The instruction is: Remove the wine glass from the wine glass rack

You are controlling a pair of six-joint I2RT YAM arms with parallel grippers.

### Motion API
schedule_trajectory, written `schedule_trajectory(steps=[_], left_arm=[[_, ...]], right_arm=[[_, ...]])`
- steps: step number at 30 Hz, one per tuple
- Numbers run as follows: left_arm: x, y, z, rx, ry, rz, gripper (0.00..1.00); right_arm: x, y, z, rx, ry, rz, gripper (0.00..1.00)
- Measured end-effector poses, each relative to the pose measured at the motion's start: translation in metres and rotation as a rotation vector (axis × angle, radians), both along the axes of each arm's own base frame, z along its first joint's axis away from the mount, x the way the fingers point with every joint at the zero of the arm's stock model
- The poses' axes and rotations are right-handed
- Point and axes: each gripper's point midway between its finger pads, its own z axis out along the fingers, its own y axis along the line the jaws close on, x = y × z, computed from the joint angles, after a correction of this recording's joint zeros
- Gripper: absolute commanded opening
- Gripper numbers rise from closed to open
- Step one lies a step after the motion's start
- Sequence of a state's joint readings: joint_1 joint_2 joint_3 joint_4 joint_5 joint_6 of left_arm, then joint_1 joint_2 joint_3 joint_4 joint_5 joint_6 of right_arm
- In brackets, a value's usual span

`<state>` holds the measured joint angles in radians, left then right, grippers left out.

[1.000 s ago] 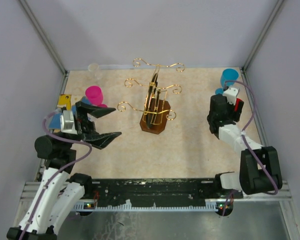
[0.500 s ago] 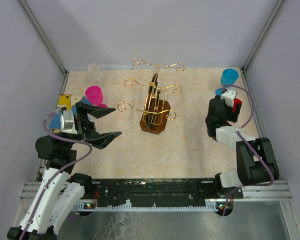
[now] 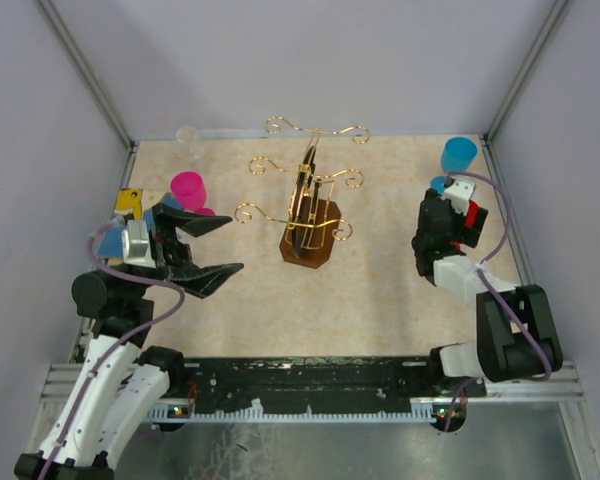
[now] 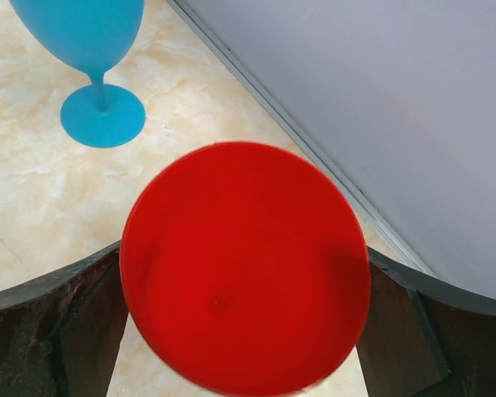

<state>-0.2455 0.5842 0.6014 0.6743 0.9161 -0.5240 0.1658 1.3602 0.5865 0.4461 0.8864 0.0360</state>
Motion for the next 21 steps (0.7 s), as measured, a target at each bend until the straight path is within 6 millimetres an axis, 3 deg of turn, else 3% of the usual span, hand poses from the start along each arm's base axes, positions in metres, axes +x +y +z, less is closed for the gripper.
schedule_trajectory(steps=[21], left_arm=[[0.002, 0.000, -0.004, 0.005, 0.012, 0.002, 1.00]], right_arm=[[-0.018, 0.002, 0.031, 0.039, -0.069, 0.003, 0.99]])
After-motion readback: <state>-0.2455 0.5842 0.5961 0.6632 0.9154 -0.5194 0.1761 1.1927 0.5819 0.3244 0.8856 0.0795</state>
